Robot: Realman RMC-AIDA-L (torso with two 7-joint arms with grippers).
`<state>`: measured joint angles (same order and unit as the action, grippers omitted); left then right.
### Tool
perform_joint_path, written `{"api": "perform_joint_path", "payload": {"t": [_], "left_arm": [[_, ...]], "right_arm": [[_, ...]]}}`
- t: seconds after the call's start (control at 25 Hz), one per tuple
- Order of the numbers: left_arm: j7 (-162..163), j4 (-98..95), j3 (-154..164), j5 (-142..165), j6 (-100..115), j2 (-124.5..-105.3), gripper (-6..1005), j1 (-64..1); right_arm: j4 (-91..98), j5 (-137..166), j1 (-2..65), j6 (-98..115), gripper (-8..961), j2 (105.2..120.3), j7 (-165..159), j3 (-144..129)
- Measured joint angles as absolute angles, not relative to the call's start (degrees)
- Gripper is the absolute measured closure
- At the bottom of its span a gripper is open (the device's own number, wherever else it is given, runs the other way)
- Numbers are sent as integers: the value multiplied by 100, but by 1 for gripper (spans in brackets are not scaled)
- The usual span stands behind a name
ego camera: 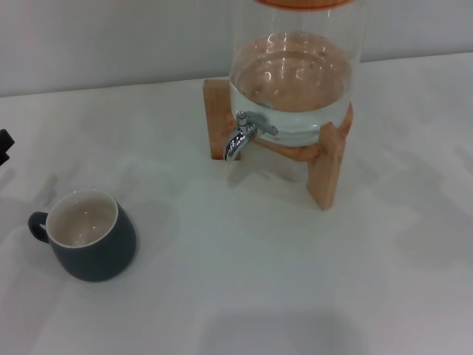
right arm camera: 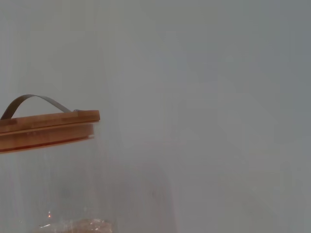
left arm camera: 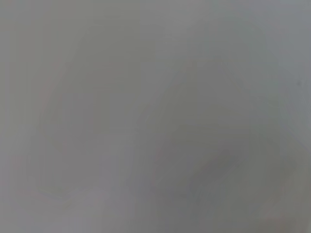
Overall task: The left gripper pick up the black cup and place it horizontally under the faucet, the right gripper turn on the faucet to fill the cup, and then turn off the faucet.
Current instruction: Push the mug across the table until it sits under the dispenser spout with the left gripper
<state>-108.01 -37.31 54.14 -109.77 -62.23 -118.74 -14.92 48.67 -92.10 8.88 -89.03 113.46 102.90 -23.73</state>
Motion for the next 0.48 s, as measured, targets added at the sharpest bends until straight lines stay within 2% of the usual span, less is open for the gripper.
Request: {"api": "perform_joint_path", "payload": {"t": [0.48], "left_arm": [[-10802, -3735, 5414, -10977, -6200, -11874, 130, -1494]], "right_arm": [[4834, -9211, 896, -8893, 347, 11338, 10303, -2373]]}}
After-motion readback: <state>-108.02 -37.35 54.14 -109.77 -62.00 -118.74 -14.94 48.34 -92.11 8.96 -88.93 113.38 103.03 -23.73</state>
